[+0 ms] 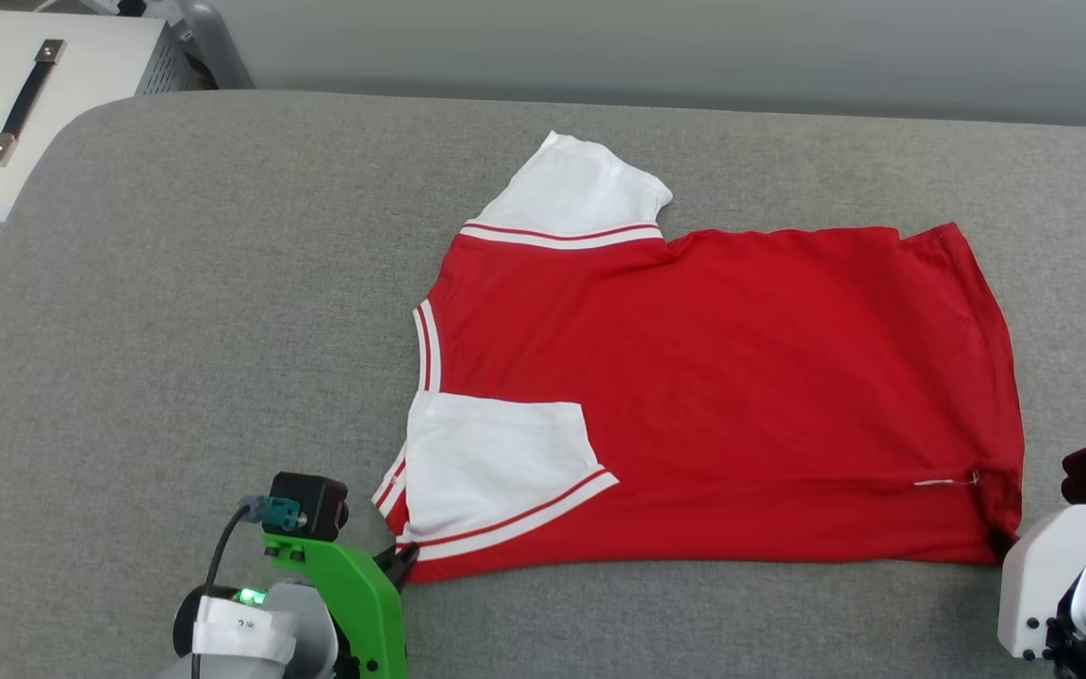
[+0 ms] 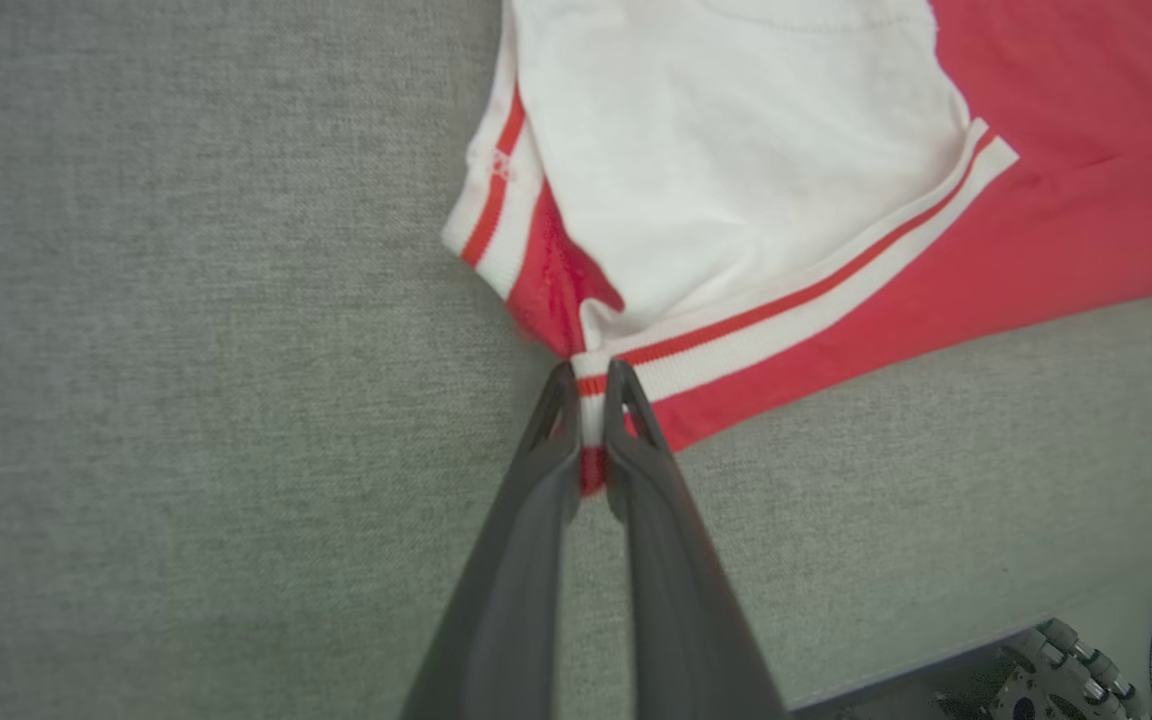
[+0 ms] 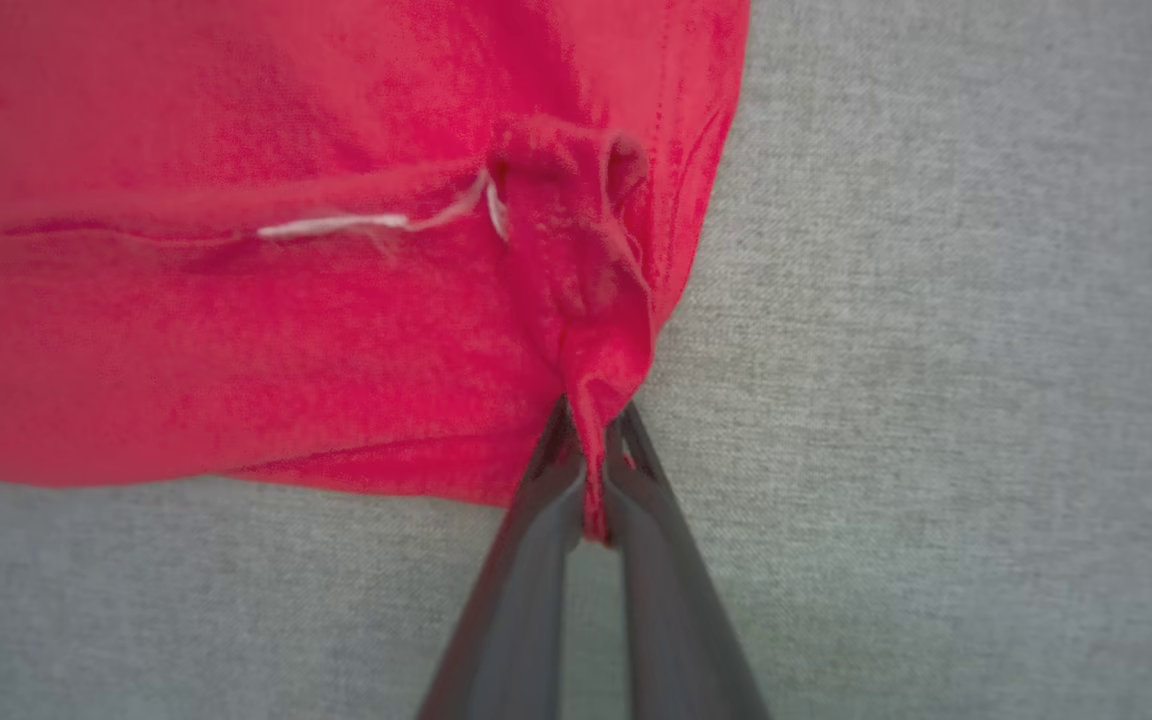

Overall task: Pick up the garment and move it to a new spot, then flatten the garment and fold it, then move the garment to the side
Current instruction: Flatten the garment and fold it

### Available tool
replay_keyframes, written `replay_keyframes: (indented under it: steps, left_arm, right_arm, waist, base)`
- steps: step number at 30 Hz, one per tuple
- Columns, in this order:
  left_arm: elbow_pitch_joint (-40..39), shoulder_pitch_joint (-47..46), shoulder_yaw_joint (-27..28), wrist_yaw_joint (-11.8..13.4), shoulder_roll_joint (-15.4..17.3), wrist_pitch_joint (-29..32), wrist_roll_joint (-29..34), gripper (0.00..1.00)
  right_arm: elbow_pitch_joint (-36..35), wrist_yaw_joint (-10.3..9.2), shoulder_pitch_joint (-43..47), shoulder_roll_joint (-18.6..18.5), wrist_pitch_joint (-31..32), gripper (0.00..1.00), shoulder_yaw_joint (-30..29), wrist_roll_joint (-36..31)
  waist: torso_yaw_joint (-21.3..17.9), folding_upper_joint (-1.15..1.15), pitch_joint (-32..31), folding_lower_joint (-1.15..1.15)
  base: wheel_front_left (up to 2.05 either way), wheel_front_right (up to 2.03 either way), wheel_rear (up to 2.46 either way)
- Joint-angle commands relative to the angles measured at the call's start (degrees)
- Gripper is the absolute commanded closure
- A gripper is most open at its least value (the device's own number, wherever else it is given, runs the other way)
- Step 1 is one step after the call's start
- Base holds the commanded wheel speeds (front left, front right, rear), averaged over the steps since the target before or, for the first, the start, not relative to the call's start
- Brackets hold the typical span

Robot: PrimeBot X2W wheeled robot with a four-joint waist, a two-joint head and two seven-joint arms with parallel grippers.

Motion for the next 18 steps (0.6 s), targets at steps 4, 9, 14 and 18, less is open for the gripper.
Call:
replay_keyframes:
  steps: [4, 9, 14, 18]
  left_arm:
    - [0.31, 1.76, -0.39, 0.49, 0.76, 0.54, -1.06, 1.00]
    - [-0.60, 3.90, -0.73, 1.09, 1.39, 0.98, -2.01, 1.00]
    - [-2.04, 6.18, -1.19, 2.07, 2.37, 2.22, -3.23, 1.00]
    - [-2.63, 7.17, -1.65, 2.44, 2.65, 2.98, -3.73, 1.00]
  right_arm:
    - [0.14, -0.09, 2.54, -0.87, -0.43, 1.00, -1.03, 0.25]
    - [-2.38, -0.09, 5.84, -0.61, -0.23, 1.00, -2.86, 0.24]
    - [-6.15, -0.09, 9.82, 1.22, 1.24, 1.00, -5.16, -0.02]
    - [-9.03, -0.09, 12.70, 3.10, 3.56, 1.00, -6.50, -0.64]
  waist:
    - [-0.69, 0.00, -2.88, 0.00]
    - [-0.79, 0.00, -5.11, 0.00]
    - [-0.83, 0.00, -6.00, 0.00]
    - [-1.12, 0.00, -5.70, 0.00]
  base:
    - [0.00, 0.00, 0.00]
    - [0.00, 0.00, 0.00]
    - [0.00, 0.00, 0.00]
    - [0.00, 0.00, 0.00]
